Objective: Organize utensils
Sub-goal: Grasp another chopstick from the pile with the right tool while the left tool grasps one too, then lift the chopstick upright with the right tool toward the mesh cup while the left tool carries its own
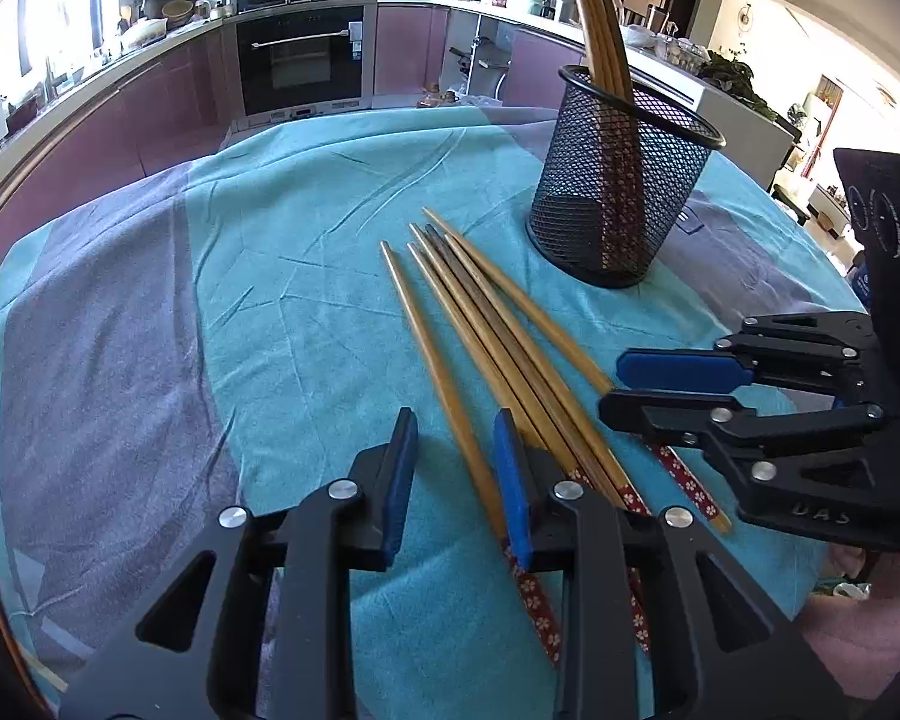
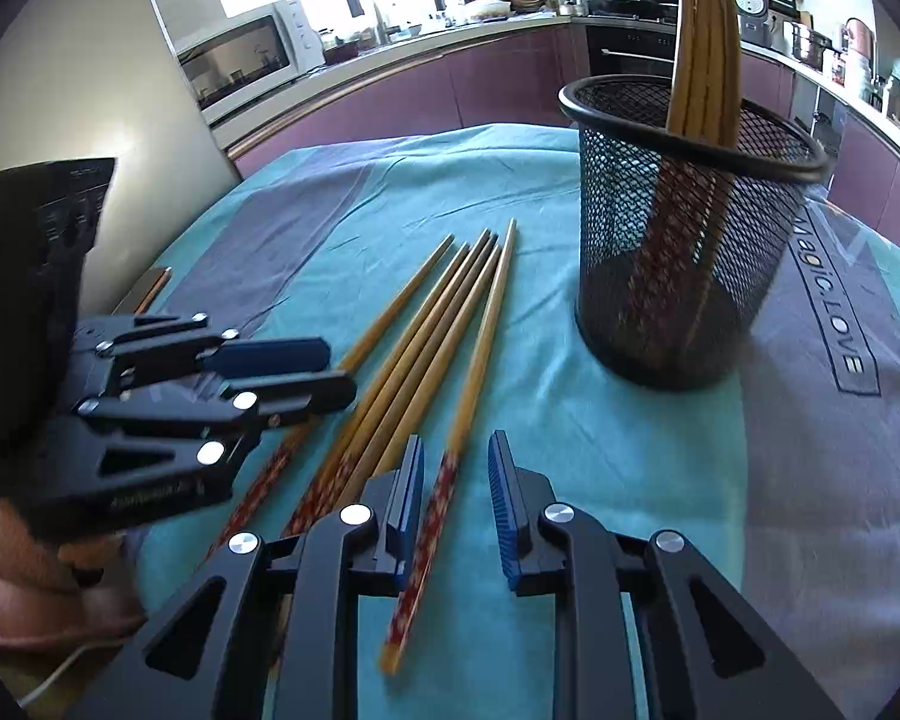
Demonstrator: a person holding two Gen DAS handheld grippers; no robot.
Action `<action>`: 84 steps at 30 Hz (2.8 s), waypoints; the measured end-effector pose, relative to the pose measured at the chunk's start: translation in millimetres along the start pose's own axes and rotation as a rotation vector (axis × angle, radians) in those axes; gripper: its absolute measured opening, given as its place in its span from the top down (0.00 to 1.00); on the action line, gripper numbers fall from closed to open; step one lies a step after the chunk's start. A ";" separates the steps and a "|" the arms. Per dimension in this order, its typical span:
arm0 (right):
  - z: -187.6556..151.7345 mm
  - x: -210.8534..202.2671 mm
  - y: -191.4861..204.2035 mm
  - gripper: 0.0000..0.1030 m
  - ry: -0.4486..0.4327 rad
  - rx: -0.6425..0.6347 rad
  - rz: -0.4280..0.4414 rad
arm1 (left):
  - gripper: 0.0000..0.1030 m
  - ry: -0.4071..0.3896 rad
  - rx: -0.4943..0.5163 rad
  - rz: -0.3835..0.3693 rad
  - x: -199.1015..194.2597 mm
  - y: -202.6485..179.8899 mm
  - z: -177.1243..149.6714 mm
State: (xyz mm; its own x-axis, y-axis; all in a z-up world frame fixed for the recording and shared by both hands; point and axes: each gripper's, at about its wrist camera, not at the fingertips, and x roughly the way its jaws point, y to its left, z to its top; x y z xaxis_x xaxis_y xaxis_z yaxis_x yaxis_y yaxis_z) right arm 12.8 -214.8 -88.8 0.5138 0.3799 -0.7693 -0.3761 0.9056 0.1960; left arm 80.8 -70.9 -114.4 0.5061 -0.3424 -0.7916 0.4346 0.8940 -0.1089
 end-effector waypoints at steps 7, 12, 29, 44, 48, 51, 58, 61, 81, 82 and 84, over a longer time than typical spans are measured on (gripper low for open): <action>11.0 9.7 1.4 0.83 -0.018 -0.003 -0.038 | 0.81 0.004 -0.010 0.015 6.5 1.2 8.0; 10.3 7.5 -8.0 0.93 -0.023 0.048 -0.018 | 0.88 0.000 -0.051 0.019 9.5 2.0 11.8; -2.2 -6.3 -1.4 0.94 0.010 -0.012 0.080 | 0.92 0.002 -0.032 -0.032 -3.0 -5.3 -2.0; 15.2 8.3 -1.1 0.94 0.006 -0.018 0.059 | 0.91 0.028 -0.028 -0.016 12.0 -0.5 13.3; 13.8 -7.6 -3.4 0.94 -0.040 -0.021 0.067 | 0.93 -0.005 -0.048 -0.036 2.4 -1.2 15.3; 13.0 -25.1 -6.1 0.94 -0.085 -0.024 0.068 | 0.93 -0.038 -0.047 -0.053 -11.2 -0.2 17.9; 16.8 -68.0 -18.1 0.94 -0.213 0.006 0.070 | 0.93 -0.146 -0.023 -0.127 -56.1 -7.3 33.9; 19.0 -82.4 -23.4 0.94 -0.262 0.018 0.068 | 0.93 -0.184 -0.014 -0.161 -72.4 -9.2 42.0; 55.4 -120.9 -56.8 0.94 -0.462 0.096 0.025 | 0.93 -0.394 -0.023 -0.262 -136.4 -13.9 92.9; 58.9 -122.3 -57.8 0.94 -0.471 0.096 0.026 | 0.93 -0.404 -0.022 -0.261 -138.4 -14.4 96.8; 65.1 -125.5 -57.6 0.94 -0.492 0.095 0.019 | 0.93 -0.427 -0.015 -0.267 -144.0 -17.3 105.5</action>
State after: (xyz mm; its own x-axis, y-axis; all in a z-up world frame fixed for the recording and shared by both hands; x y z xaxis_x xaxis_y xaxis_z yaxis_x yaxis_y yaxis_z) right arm 20.1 -302.3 36.0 0.8192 0.4192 -0.3914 -0.3282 0.9023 0.2795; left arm 79.0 -67.5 64.9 0.6395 -0.6447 -0.4189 0.5815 0.7620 -0.2851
